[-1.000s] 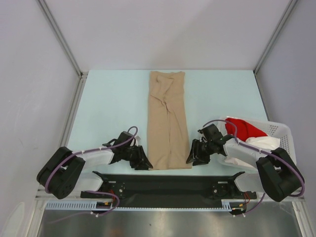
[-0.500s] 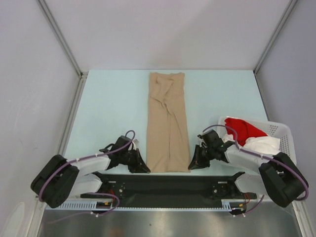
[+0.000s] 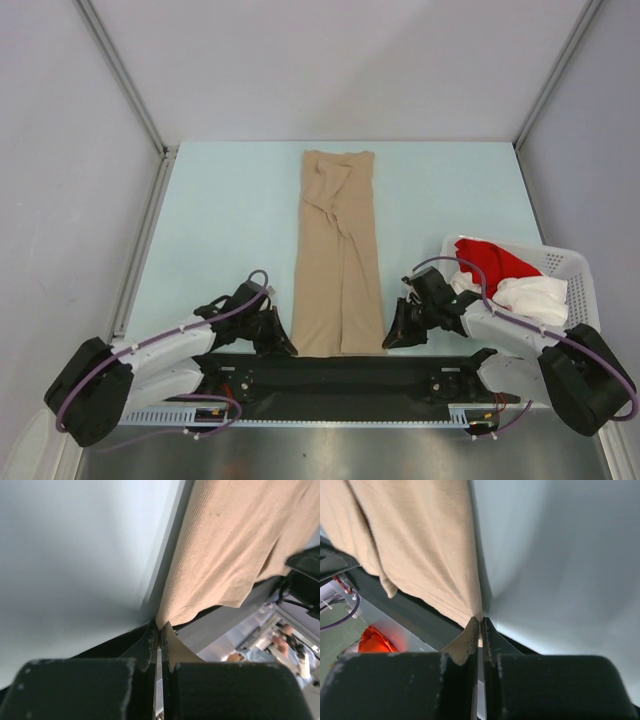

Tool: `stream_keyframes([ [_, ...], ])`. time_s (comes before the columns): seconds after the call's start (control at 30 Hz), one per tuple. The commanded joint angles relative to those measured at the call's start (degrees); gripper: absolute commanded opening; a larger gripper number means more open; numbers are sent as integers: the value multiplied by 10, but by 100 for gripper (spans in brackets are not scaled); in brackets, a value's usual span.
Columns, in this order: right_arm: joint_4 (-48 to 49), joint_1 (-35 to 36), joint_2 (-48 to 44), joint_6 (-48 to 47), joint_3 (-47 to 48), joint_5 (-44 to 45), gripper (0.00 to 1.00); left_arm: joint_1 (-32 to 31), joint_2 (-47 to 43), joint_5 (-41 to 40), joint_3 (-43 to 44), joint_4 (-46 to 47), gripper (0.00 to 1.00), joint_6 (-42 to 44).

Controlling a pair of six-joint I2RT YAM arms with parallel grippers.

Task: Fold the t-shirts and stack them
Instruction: Fold the tshirt

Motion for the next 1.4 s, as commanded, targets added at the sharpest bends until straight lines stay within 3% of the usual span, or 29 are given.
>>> stream_keyframes([
  [0.0,-40,17,-40,6,2,-3,0,-16,-34,-86,18,-145,0,14],
  [0.2,-101,8,-67,-19,81,22,0,-16,-66,-101,93,-192,0,6],
  [0.43,-124,-68,60,-105,197,-11,0,9,5,-132,238,-226,0,41],
  [0.53,-117,-104,102,-136,271,-18,0,59,49,-126,298,-210,0,77],
  [0.67,-140,-134,232,-179,391,-18,0,127,150,-124,403,-200,0,133],
  [0.93,-181,-176,447,-216,622,-31,0,176,408,-108,654,-232,0,223],
  [1.2,-208,-196,572,-206,778,-69,0,206,521,-70,765,-243,0,234],
  [1.37,-220,-202,600,-204,814,-78,0,213,564,-61,810,-249,0,230],
])
